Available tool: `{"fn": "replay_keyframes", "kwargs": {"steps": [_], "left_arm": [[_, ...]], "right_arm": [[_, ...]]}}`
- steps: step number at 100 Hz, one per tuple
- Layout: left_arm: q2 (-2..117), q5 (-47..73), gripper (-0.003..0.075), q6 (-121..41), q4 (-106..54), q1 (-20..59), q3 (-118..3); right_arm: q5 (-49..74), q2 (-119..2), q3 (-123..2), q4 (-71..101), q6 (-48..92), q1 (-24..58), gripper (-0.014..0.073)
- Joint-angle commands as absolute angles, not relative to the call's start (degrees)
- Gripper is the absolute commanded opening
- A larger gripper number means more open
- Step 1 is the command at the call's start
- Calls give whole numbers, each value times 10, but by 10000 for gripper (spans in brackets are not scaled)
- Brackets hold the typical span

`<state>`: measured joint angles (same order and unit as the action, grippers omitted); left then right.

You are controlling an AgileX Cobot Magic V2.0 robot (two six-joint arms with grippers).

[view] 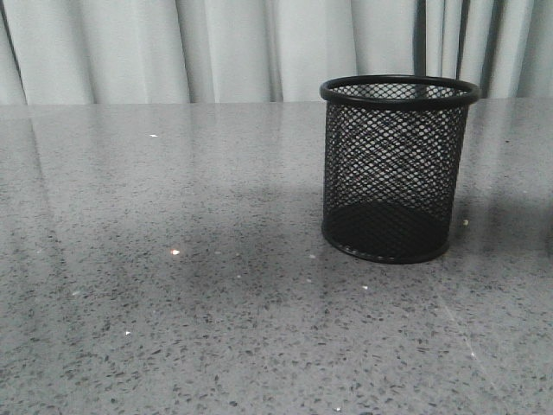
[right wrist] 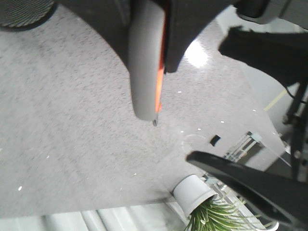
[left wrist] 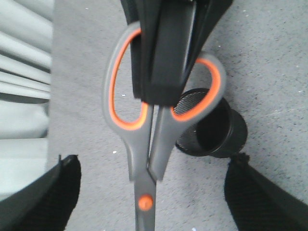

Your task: Put scissors into bucket

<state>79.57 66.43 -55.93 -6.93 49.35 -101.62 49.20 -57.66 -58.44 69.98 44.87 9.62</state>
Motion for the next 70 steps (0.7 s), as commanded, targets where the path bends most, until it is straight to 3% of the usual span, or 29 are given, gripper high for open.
{"fn": "replay_keyframes", "kwargs": {"steps": [1,14,35,70], "left_arm": [[759,629,530,-547,-64,496,-1034],[736,628,498,-545,-51,496,-1034],[711,621,494,-545,-44,496,-1034],[709,621,494,-531,-43,496,-1034]], "right_arm": [[481,-555,-634,679,424,92,-43],[514,-545,-694,512,310,92,-43],[671,-546,-796,315,183,92,-43],[736,-549,-808,235,153,93,-43]]}}
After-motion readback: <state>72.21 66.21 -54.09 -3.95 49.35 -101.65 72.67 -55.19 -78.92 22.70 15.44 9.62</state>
